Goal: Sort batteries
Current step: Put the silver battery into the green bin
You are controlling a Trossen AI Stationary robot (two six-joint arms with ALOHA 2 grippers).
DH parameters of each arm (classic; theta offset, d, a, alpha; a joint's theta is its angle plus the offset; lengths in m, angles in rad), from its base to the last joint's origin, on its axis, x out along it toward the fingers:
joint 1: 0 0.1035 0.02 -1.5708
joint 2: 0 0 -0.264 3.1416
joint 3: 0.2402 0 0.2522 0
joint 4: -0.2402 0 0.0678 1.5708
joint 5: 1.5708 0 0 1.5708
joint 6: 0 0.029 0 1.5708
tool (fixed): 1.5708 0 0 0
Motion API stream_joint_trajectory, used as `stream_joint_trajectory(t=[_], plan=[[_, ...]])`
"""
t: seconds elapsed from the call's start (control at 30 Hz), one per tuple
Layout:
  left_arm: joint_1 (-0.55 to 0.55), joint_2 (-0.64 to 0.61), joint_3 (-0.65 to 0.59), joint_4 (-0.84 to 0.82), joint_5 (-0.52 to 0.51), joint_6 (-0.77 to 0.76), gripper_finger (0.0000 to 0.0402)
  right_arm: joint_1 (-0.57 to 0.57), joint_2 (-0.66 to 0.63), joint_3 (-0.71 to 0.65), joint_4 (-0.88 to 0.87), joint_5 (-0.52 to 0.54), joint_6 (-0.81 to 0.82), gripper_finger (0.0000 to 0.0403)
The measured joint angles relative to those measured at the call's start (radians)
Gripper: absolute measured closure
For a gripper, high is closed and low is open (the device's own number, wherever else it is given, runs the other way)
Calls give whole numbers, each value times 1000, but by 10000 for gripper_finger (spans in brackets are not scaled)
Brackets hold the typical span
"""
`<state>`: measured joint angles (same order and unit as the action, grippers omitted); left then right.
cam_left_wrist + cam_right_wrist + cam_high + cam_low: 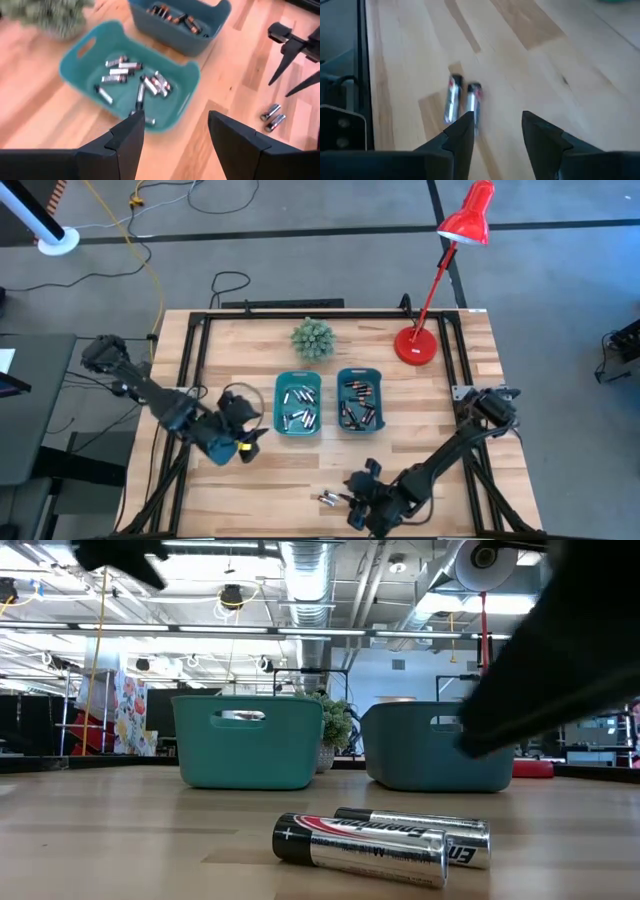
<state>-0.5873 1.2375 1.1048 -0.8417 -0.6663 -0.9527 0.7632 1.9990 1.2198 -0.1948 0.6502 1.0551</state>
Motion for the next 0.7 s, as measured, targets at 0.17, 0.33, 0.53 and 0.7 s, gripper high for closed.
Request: stream_joint_trajectory(t=[0.17,0.33,0.53,0.7], plan=[[-99,-33,-126,0,-42,-222,187,-50,35,33,24,-35,-120,208],[-172,-33,-201,3,-45,-389,187,-78,50,39,51,-77,-126,211],[-211,-34,-231,1,-45,-458,187,-83,69,42,78,-157,-171,220],[-211,-33,-231,2,-45,-439,187,-90,69,42,71,-158,-182,223]])
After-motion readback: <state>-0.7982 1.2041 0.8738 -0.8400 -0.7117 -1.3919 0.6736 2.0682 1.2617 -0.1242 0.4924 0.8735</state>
